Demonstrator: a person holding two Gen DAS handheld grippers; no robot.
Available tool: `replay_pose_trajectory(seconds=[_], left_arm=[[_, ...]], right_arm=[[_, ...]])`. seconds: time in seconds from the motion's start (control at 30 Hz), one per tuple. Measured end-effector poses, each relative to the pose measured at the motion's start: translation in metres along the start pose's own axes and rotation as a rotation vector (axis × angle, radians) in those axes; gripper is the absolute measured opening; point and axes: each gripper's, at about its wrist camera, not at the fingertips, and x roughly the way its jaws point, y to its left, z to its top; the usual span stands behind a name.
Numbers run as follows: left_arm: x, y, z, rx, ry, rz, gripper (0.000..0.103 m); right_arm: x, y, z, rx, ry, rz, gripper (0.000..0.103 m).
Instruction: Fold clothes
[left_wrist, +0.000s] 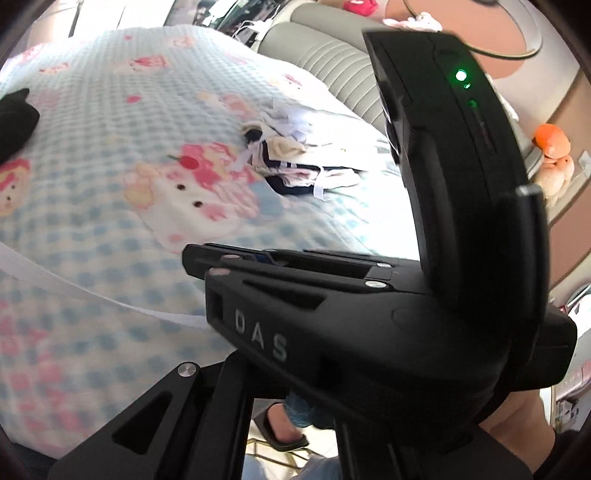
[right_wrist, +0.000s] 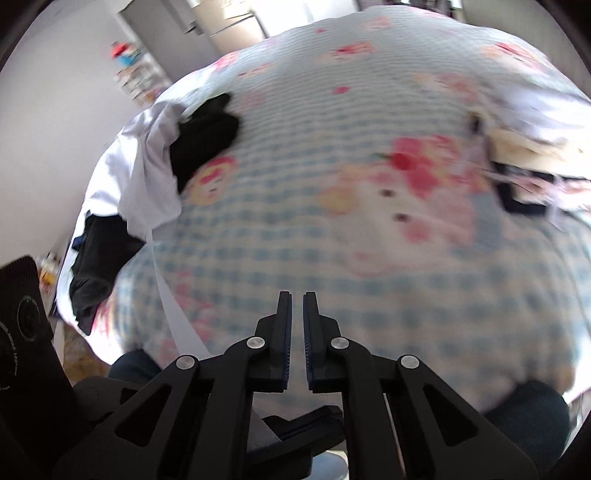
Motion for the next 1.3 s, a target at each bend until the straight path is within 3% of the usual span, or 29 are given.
replay_pose_trajectory(seconds=[0.07,0.13,0.17,0.23,0.33,0.4,0.5,0.63,0.77,1.0,1.1,1.13,1.17,1.2,1.23,1.3], left_arm=[[0.009,0.003,-0.011,-0.086,0.025,-0.03,0.0],[0.015,0.009,-0.024,-0.133,0.035,-0.013,0.0],[0.017,0.008,-0.028,-0.144,0.042,0.001,0.0],[0.011,0.018,-0.039,-0.188,0.055,0.025,0.003],[-0.011,0.043,-0.046,-0.256,0.004,0.048,0.014],[-0.025,0.071,-0.052,-0.324,-0.046,0.068,0.034],[-0.044,0.109,-0.063,-0.434,-0.116,0.1,0.042],[-0.083,0.169,-0.075,-0.598,-0.215,0.193,0.043],[-0.091,0.221,-0.061,-0.699,-0.258,0.198,0.051],[-0.076,0.259,-0.016,-0.71,-0.249,0.248,0.06],[-0.068,0.274,-0.009,-0.712,-0.229,0.245,0.06],[-0.063,0.276,-0.005,-0.704,-0.222,0.247,0.057],[-0.059,0.278,-0.001,-0.696,-0.214,0.248,0.033],[-0.056,0.277,0.003,-0.661,-0.199,0.276,0.006],[-0.05,0.271,0.007,-0.613,-0.181,0.311,0.006],[-0.05,0.259,0.012,-0.559,-0.181,0.314,0.005]], right_arm=[[0.004,-0.018,-0.005,0.077,0.031,0.005,0.012],[0.012,-0.02,-0.013,0.065,0.06,-0.016,0.019],[0.015,-0.021,-0.017,0.059,0.075,-0.026,0.029],[0.022,-0.017,-0.025,0.029,0.101,-0.037,0.032],[0.03,-0.007,-0.032,-0.004,0.122,-0.024,0.049],[0.033,-0.004,-0.032,0.004,0.111,-0.009,0.054],[0.042,0.007,-0.026,0.009,0.103,0.036,0.068],[0.064,0.033,-0.018,-0.074,0.134,0.082,0.069],[0.087,0.054,-0.01,-0.127,0.167,0.099,0.069],[0.133,0.086,0.031,-0.154,0.187,0.137,0.071],[0.158,0.108,0.046,-0.179,0.193,0.132,0.077],[0.166,0.115,0.049,-0.197,0.198,0.133,0.077],[0.174,0.12,0.051,-0.216,0.203,0.131,0.066],[0.179,0.124,0.053,-0.238,0.202,0.118,0.047],[0.182,0.127,0.054,-0.259,0.197,0.103,0.006],[0.175,0.127,0.053,-0.287,0.161,0.062,0.007]])
